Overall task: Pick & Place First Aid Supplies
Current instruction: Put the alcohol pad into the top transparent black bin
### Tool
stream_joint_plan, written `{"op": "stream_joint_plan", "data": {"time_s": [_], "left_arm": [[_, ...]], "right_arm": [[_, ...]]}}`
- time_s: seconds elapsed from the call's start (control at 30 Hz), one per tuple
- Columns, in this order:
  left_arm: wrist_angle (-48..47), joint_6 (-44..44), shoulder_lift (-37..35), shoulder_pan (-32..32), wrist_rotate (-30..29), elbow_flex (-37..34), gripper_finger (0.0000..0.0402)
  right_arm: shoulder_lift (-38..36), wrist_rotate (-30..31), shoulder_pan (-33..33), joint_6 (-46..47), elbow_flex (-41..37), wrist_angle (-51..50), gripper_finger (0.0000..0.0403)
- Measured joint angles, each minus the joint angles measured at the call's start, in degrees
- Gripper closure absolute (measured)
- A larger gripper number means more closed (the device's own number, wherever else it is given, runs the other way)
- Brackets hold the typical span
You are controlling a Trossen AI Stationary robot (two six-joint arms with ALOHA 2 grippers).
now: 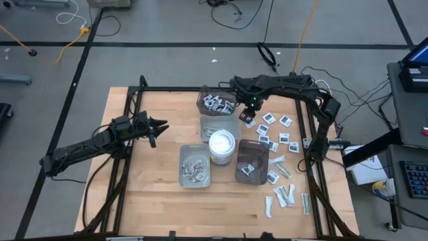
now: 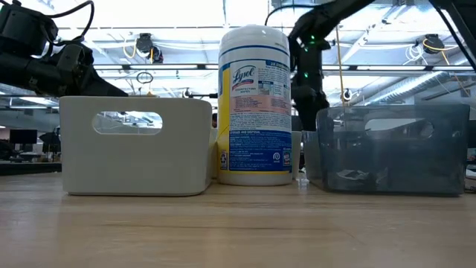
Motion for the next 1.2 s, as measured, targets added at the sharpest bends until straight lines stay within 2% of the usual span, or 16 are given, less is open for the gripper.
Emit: {"op": "stream_joint_plan", "data": {"time_s": [0.47,0.9,1.03,1.2], "left_arm": [[0.0,0.0,0.0,0.0,0.0,0.0,0.0273],[0.0,0.0,0.0,0.0,0.0,0.0,0.0273],[0.0,0.0,0.0,0.0,0.0,0.0,0.0273],[0.0,0.0,0.0,0.0,0.0,0.0,0.0273]], "right_arm": [[-0.5,0.0,0.3,0.7,-15.5,16.2,0.0245],[-0.7,-0.1,1.8,0.6,-23.0,24.6,0.0251],[-0.7,-0.2,1.8,0.3,-23.1,24.7,0.0278],[-0.7,-0.4,1.8,-1.1,-23.1,24.6,0.0351]]}}
